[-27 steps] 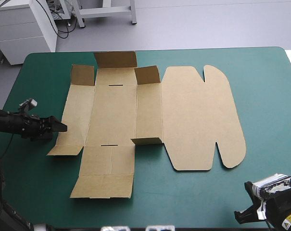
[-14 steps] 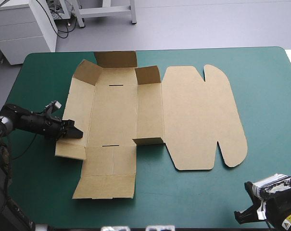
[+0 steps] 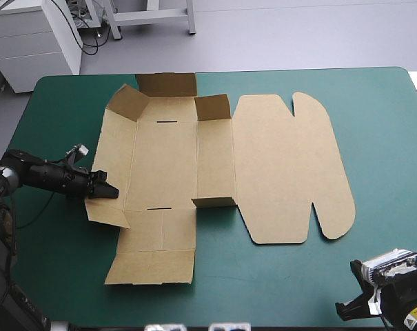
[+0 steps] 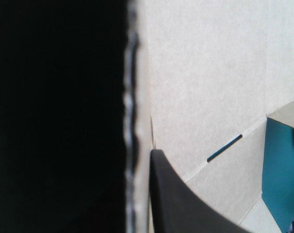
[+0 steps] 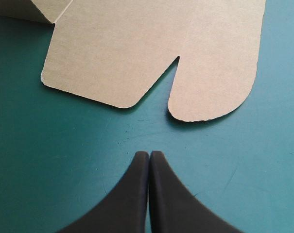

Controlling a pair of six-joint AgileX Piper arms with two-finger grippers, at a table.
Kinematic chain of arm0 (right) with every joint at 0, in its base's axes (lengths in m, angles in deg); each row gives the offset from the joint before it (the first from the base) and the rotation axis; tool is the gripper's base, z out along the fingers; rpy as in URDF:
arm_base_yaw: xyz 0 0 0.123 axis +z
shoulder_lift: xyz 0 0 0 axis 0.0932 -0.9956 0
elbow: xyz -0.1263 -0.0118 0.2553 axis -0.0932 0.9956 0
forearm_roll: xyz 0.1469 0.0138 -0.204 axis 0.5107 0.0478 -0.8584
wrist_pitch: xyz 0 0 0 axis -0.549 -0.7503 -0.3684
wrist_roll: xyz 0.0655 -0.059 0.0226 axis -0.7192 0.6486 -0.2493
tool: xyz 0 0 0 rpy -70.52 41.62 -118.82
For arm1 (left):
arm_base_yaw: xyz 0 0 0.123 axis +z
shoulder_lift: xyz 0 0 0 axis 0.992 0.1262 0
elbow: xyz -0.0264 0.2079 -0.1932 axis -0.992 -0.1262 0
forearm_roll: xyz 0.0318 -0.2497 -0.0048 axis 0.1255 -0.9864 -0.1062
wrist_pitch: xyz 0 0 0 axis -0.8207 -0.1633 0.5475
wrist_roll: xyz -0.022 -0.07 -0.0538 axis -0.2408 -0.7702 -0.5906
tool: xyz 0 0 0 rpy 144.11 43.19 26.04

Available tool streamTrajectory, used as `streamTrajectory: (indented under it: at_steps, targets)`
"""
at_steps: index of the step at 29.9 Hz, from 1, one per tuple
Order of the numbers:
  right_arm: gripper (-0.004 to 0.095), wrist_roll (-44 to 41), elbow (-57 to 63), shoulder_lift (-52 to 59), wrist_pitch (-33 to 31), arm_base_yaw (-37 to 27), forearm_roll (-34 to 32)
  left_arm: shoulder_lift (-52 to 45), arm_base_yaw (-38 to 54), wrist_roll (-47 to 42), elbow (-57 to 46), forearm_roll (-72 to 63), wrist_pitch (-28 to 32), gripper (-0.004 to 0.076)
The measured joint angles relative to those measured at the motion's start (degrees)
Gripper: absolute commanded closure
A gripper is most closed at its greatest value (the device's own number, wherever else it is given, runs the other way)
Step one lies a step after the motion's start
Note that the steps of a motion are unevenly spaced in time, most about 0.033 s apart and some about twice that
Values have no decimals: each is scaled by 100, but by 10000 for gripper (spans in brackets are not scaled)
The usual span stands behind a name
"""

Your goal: Fold the box

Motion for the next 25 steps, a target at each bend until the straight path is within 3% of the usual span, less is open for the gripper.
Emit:
streamTrajectory:
  at_steps: [13,18,25]
  targets:
    - [922,0,0,0,0,0,0,-343,-406,182,613,581,48,731]
    - [922,0,0,0,0,0,0,-885,-1160,51,1565,1407,4,731]
    - [922,0,0,0,0,0,0,-1064,-2881,-467,3170,3016,-111,731]
